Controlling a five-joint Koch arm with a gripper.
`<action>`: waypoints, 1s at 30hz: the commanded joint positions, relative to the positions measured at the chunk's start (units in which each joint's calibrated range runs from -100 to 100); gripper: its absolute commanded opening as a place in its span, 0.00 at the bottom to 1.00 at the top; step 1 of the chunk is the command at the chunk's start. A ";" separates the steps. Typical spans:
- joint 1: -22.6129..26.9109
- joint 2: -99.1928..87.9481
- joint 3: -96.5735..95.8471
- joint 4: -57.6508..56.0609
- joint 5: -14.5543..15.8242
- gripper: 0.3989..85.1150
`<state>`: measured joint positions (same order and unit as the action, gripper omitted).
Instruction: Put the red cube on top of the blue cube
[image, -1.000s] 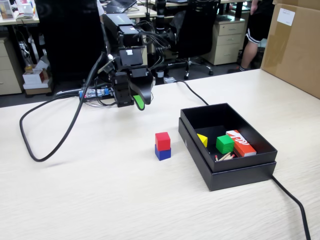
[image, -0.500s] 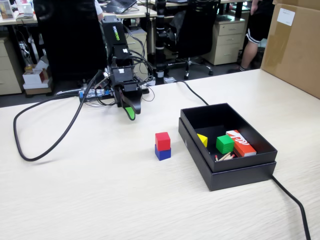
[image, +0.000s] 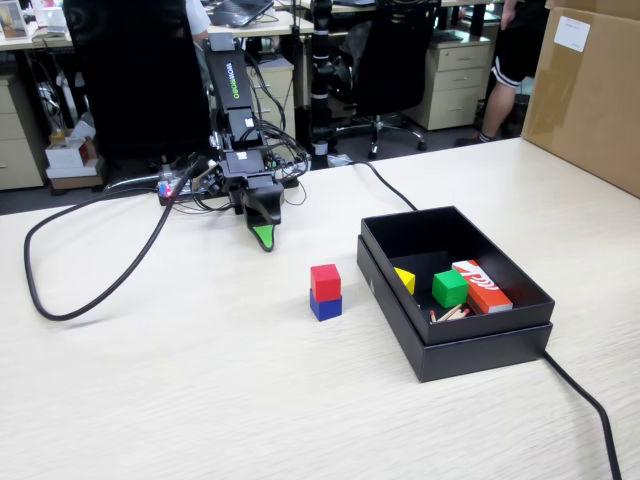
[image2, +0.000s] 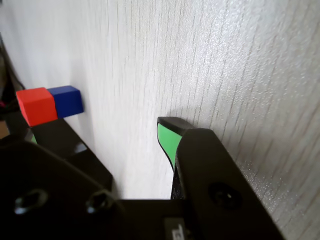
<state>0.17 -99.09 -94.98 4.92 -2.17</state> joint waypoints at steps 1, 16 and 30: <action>0.05 0.13 -1.21 4.72 -0.10 0.57; 2.59 1.27 -3.21 2.04 0.00 0.57; 2.54 1.16 -3.12 1.69 -0.15 0.56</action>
<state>2.71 -98.45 -96.99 6.93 -2.27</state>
